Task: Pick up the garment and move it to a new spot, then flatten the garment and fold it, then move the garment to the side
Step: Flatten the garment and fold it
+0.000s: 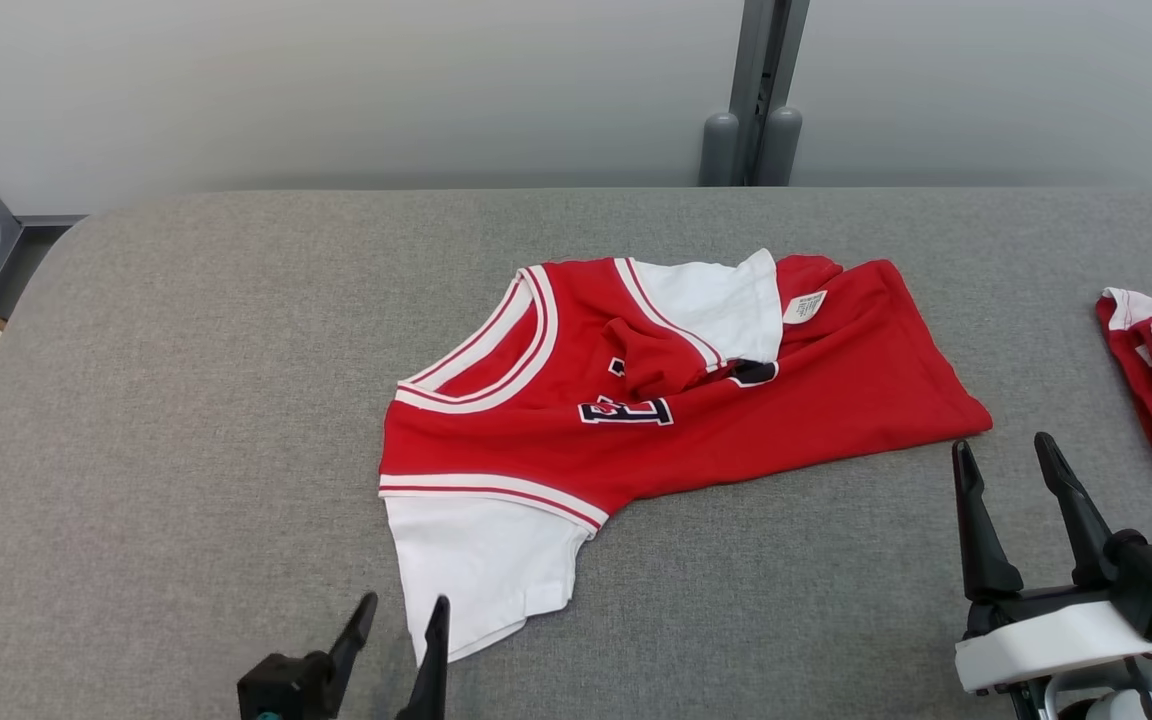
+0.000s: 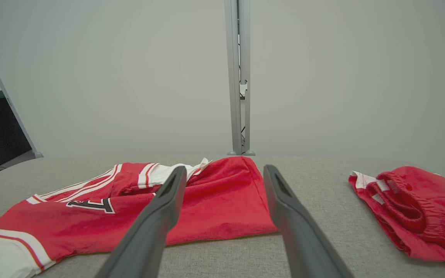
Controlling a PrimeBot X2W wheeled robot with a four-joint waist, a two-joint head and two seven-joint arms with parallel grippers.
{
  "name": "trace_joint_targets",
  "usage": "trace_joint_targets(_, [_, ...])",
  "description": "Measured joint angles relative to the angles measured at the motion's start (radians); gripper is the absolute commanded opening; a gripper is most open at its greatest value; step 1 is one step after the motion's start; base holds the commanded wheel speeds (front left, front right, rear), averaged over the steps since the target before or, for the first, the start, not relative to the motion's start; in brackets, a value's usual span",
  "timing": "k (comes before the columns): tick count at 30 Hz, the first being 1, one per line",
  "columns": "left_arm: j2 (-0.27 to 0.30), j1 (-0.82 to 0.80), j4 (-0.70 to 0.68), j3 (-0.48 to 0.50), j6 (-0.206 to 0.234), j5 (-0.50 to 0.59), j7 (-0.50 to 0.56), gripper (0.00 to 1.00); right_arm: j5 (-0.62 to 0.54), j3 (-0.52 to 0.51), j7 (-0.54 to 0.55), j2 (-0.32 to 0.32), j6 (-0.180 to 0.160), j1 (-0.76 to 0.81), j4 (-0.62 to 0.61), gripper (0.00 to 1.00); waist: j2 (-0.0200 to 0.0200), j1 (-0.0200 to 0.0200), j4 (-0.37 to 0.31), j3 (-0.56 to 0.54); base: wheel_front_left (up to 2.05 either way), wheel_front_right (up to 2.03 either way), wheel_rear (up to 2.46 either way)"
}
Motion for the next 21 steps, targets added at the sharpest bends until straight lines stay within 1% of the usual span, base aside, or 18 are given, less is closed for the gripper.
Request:
trace_joint_targets(4, [0.008,0.024,0.006,-0.016,-0.004,-0.017,0.102,1.00,-0.004,-0.003,0.000,0.000,0.000,0.000,0.003,1.00,0.0000,0.0000,0.003,0.007,0.00,0.00,0.00])
trace_joint_targets(7, [0.007,0.028,0.030,-0.015,-0.004,-0.044,0.142,1.00,-0.004,-0.003,0.000,0.000,0.000,0.000,0.006,1.00,0.0000,0.0000,0.004,0.007,0.00,0.00,0.00])
trace_joint_targets(12, [0.006,-0.005,0.106,-0.011,0.011,-0.075,0.169,1.00,-0.002,0.011,0.000,0.000,0.000,-0.003,0.015,1.00,0.0000,0.0000,-0.007,0.006,0.00,0.00,0.00])
trace_joint_targets(21, [0.003,-0.071,0.233,-0.011,0.028,-0.109,0.169,1.00,-0.002,0.016,0.000,0.000,0.000,-0.010,0.026,1.00,0.0000,0.0000,-0.045,0.014,0.00,0.00,0.00])
